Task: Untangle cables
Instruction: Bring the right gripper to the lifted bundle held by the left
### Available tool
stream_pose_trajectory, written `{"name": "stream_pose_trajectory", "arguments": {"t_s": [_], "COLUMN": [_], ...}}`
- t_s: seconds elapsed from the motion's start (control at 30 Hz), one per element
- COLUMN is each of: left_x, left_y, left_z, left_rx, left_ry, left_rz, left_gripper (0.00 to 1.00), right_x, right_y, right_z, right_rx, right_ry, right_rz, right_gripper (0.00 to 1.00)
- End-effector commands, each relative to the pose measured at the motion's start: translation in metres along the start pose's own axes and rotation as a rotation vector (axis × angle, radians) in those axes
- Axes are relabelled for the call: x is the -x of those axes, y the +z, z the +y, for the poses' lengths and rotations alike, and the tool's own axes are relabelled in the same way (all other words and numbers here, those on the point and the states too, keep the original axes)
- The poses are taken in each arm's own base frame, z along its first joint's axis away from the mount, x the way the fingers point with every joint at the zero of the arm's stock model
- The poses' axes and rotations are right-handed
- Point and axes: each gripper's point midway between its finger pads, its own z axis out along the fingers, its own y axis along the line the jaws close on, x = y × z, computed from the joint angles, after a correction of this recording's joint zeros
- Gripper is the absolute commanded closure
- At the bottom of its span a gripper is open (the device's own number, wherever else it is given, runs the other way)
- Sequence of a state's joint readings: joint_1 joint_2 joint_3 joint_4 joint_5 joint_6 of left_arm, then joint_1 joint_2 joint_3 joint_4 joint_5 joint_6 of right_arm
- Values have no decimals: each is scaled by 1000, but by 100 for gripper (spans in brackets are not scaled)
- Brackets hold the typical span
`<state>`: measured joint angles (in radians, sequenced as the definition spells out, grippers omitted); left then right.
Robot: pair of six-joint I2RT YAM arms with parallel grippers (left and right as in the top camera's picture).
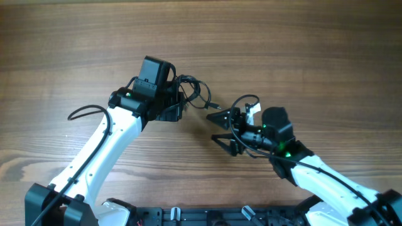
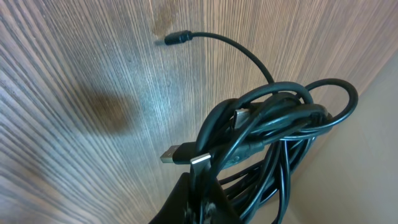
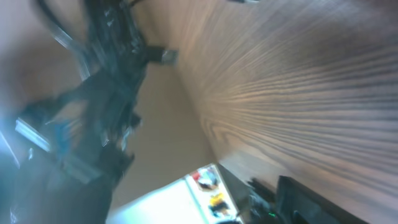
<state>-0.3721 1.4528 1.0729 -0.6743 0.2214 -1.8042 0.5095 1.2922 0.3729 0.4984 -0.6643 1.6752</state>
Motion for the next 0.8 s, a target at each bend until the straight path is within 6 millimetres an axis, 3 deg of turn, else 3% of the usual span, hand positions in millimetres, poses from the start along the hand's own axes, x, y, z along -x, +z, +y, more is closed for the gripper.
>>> {"name": "stream_pose_trajectory", "arguments": {"t_s": [0.0,0.2,0.27,0.37,0.43,0.6,0.77], "left_x": [1,-9,-15,-23,-27,-38,-51], "left_y": [-5,-2,-1,1,1,3,4], "left_z": [-5,1,4,7,9,14,15], "left_rx": [-27,-27,-26,-24,-23,-20,-34], "left_ry": [-26,30,53,79,94,125,159], "left_rz": [-35,-76,-80,-81,-84,-76,-58], "left_gripper": [96,96,96,96,96,96,96], "right_x": [15,16,18,20,22,25,28], "right_y": [10,14,14,13,13,13,12], "right_z": [8,13,13,13,13,12,-2], "right_rx": [46,74,77,80,82,81,30], "right_ry": [140,161,161,166,188,191,218], "right_rz": [-109,-141,-154,-166,-177,-193,-212], "right_gripper": [16,16,22,41,47,56,69]}}
